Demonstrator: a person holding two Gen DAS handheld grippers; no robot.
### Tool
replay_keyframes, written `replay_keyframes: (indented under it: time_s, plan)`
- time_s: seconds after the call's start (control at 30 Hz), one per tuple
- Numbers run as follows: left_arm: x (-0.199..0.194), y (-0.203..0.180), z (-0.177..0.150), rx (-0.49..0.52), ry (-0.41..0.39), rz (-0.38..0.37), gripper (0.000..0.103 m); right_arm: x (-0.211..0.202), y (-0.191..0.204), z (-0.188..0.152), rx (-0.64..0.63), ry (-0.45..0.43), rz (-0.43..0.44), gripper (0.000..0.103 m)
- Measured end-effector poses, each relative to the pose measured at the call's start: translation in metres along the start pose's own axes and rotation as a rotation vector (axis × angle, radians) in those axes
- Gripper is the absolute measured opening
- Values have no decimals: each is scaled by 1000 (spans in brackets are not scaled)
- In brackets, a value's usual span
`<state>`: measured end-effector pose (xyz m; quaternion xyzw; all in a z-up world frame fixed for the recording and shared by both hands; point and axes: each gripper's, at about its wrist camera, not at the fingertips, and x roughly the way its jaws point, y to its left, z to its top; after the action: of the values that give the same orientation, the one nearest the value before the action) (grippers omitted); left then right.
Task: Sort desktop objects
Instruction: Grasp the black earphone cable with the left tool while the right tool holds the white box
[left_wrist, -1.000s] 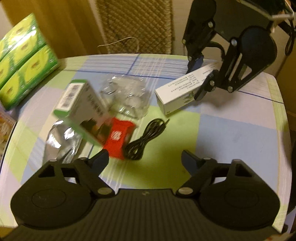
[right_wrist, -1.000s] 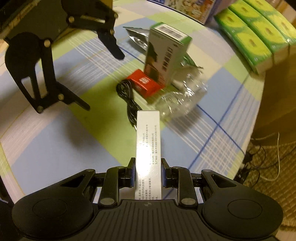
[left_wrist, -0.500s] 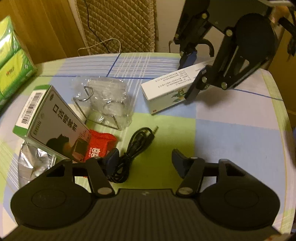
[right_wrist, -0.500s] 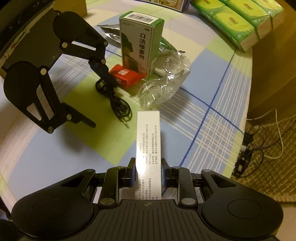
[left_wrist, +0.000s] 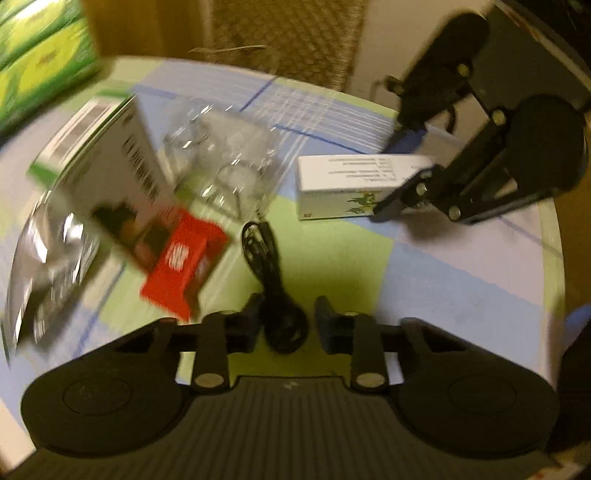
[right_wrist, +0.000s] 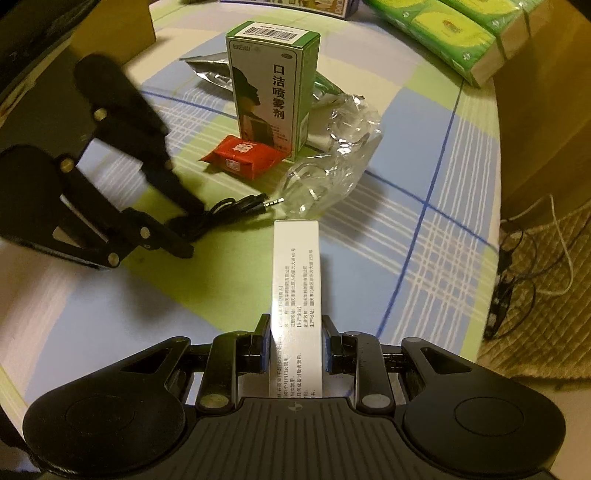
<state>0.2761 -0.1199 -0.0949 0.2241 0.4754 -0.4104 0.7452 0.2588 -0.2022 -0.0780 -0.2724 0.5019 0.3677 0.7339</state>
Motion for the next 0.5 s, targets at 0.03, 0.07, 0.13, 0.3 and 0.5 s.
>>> replay_keyframes:
  time_s: [0.03, 0.07, 0.13, 0.3, 0.5]
  plan:
    - [-3, 0, -4, -48, 2, -1, 22, 0, 2, -2, 11, -3, 6, 23]
    - [-3, 2, -4, -88, 5, -9, 22, -1, 4, -3, 22, -6, 9, 23]
    - [-10, -2, -12, -144, 15, -4, 21, -4, 8, -7, 50, -16, 20, 23]
    - [-30, -18, -37, -238, 7, 41, 13, -10, 18, -18, 129, -38, 81, 23]
    - [-49, -32, -64, -324, -52, 126, 11, -9, 35, -23, 117, -53, 82, 23]
